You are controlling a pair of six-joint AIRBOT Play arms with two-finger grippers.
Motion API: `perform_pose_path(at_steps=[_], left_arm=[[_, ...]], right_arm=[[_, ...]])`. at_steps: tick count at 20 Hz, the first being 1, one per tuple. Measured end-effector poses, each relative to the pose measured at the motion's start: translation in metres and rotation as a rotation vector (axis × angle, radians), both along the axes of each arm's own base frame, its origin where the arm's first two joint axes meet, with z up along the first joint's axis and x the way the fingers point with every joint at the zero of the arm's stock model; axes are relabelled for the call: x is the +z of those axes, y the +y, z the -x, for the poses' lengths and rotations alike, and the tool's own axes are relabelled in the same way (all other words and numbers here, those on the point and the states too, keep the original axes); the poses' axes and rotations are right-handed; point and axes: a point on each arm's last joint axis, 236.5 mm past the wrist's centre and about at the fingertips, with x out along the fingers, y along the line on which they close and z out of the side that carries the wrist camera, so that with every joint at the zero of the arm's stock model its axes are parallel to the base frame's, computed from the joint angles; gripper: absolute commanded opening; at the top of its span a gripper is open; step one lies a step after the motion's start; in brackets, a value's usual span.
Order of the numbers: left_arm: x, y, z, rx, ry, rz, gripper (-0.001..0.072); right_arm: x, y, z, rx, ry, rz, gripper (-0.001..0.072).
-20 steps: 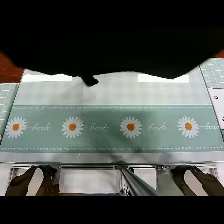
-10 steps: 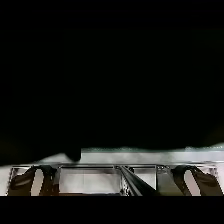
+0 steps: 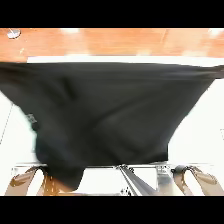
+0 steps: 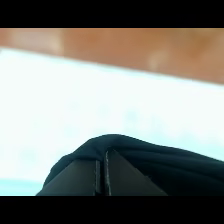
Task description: Fold the shirts.
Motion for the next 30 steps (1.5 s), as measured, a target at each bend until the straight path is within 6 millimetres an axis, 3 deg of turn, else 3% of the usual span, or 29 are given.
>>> perform_pose_path(at_steps=[3, 6, 10, 13, 17, 21, 25, 30], left_arm=[[-0.073, -0.008, -0.05, -0.032, 0.108, 0.056, 0.0015], [-0.125, -0.017, -0.1, -0.033, 0.147, 0.088, 0.0016], [-0.173, -0.023, -0.149, 0.028, 0.2, 0.176, 0.0017], [-0.2, -0.026, -0.166, 0.064, 0.257, 0.237, 0.0017], [-0.216, -0.032, -0.155, 0.033, 0.371, 0.249, 0.0017], [-0.238, -0.035, -0.114, -0.093, 0.568, 0.195, 0.0017], [-0.271, -0.038, -0.064, -0.184, 0.782, 0.176, 0.0018], [-0.292, -0.043, -0.034, -0.22, 0.893, 0.198, 0.0018]], right_arm=[[-0.062, 0.0, -0.057, 0.017, 0.095, -0.056, 0.0034], [-0.121, 0.004, -0.12, -0.005, 0.15, -0.101, 0.0034], [-0.184, -0.001, -0.188, -0.085, 0.225, -0.167, 0.0034], [-0.215, 0.001, -0.216, -0.09, 0.287, -0.191, 0.0034], [-0.231, 0.003, -0.219, -0.054, 0.362, -0.199, 0.0034], [-0.247, 0.002, -0.191, 0.03, 0.482, -0.157, 0.0034], [-0.281, -0.001, -0.153, 0.068, 0.634, -0.121, 0.0034], [-0.312, 0.003, -0.124, 0.073, 0.736, -0.14, 0.0034]])
